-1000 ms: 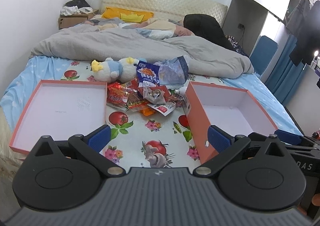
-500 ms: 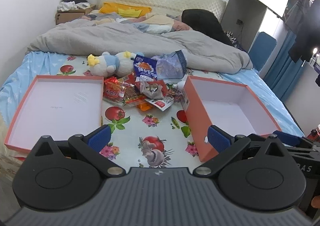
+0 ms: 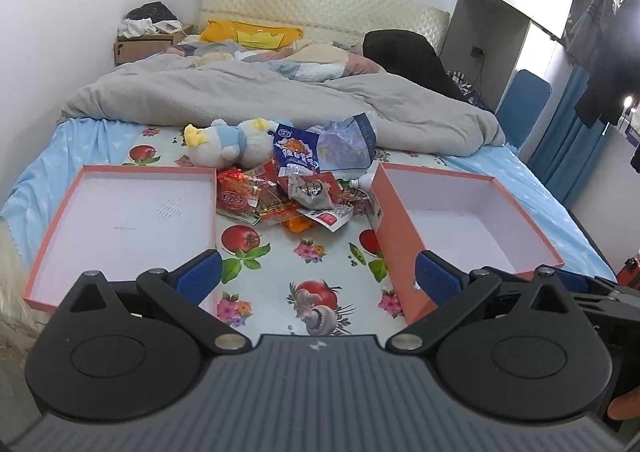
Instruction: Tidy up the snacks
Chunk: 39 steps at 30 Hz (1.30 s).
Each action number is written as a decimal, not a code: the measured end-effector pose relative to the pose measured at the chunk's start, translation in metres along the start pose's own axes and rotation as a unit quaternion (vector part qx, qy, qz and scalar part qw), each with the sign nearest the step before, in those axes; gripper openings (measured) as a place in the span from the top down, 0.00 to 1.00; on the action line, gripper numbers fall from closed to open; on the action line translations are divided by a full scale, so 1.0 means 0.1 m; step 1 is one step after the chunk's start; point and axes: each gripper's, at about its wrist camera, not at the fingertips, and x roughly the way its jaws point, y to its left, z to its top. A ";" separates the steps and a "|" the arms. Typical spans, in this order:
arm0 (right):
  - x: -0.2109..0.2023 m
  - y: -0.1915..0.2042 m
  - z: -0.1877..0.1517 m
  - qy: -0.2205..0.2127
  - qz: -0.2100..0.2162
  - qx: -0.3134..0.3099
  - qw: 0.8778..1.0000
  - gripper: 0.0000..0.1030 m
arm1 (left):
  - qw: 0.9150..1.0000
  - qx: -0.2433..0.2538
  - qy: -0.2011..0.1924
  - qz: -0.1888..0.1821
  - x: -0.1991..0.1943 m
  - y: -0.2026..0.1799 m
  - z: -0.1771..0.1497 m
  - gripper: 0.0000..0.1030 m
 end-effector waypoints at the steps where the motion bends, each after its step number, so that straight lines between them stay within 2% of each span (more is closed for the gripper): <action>1: 0.01 0.01 -0.02 0.001 0.000 -0.002 1.000 0.00 | 1.000 -0.002 0.000 0.001 0.00 0.01 -0.01 0.00; 5: 0.04 0.02 -0.07 0.003 -0.013 -0.008 1.000 0.00 | 1.000 0.003 0.005 0.004 0.05 0.03 -0.04 0.00; 8: 0.05 -0.03 -0.09 -0.001 -0.001 0.005 1.000 0.00 | 1.000 0.014 0.006 0.012 0.10 0.02 -0.05 0.00; 20: 0.23 -0.10 -0.12 0.006 -0.011 -0.003 1.000 0.04 | 0.999 0.039 0.029 0.011 0.50 0.00 -0.02 0.00; 27: 0.39 -0.17 -0.16 0.014 -0.005 -0.001 1.000 0.21 | 0.998 0.041 0.055 0.000 0.84 -0.01 0.06 0.00; 33: 0.53 -0.14 -0.18 0.012 -0.005 -0.015 1.000 0.21 | 0.996 0.051 0.066 -0.008 1.12 -0.03 0.13 0.00; 35: 0.61 -0.12 -0.18 0.023 -0.008 -0.028 0.999 0.21 | 0.996 0.053 0.072 -0.006 1.22 -0.01 0.14 0.00; 39: 0.75 -0.12 -0.17 0.028 -0.003 -0.018 0.999 0.21 | 0.995 0.056 0.079 -0.002 1.42 0.09 0.20 0.00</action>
